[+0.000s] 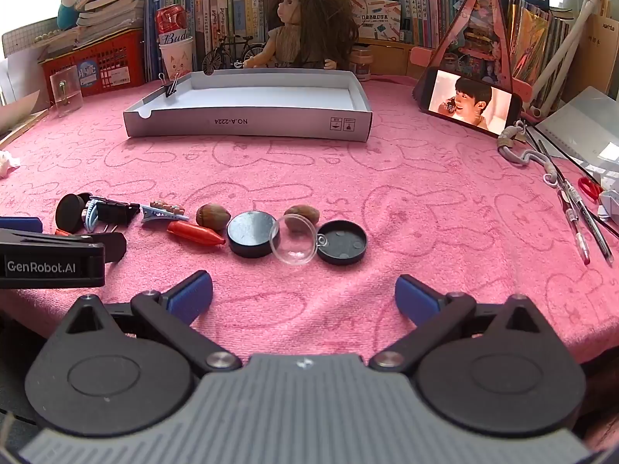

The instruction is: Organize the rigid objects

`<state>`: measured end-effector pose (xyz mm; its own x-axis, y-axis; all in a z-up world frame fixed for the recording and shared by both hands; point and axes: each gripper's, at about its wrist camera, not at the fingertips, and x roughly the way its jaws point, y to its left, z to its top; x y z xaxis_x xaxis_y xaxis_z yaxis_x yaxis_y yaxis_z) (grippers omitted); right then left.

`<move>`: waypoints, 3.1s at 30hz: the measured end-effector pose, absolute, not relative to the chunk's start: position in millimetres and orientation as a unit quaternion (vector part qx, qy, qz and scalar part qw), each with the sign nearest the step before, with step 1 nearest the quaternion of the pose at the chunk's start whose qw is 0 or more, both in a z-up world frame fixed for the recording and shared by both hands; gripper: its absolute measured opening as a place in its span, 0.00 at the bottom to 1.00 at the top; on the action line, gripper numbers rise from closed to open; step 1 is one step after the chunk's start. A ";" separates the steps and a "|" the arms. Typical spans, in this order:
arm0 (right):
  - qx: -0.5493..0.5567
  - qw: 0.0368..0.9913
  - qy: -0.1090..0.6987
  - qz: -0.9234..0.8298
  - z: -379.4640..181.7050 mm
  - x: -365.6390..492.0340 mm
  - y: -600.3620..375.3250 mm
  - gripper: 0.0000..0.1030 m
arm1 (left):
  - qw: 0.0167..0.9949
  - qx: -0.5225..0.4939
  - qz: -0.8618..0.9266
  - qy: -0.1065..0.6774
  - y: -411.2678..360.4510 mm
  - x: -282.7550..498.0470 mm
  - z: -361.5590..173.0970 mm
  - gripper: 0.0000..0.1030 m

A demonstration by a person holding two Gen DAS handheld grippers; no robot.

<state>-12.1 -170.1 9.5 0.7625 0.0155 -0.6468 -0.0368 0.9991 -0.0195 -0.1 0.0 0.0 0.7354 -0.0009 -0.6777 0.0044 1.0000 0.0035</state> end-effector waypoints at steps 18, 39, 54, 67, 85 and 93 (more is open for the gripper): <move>-0.015 0.939 0.344 0.014 9.2 -12.4 -170.3 1.00 | 0.931 0.004 -0.001 0.365 0.0 0.0 0.0 1.00; -0.015 0.939 0.343 0.014 8.8 -12.6 -170.4 1.00 | 0.931 0.003 -0.001 0.365 0.0 0.0 0.0 1.00; -0.015 0.939 0.344 0.014 9.5 -12.7 -170.2 1.00 | 0.931 0.003 -0.001 0.365 0.0 -0.1 -0.1 1.00; -0.015 0.937 0.350 0.015 11.5 -11.2 -170.8 1.00 | 0.932 0.004 -0.002 0.361 3.0 -1.8 -0.4 1.00; -0.009 0.946 0.322 0.038 13.6 -10.3 -172.3 0.92 | 0.935 -0.004 -0.013 0.354 4.7 -4.5 6.1 0.83; -0.022 0.953 0.294 0.070 16.2 -9.6 -171.6 0.83 | 0.936 0.012 -0.033 0.349 -2.1 -15.4 7.7 0.70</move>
<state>-9.6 -171.6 16.2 0.8180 0.1201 -0.5625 -0.1453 0.9894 -0.0002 -15.4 -2.1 7.7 0.7539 -0.0544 -0.6547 0.0710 0.9975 -0.0011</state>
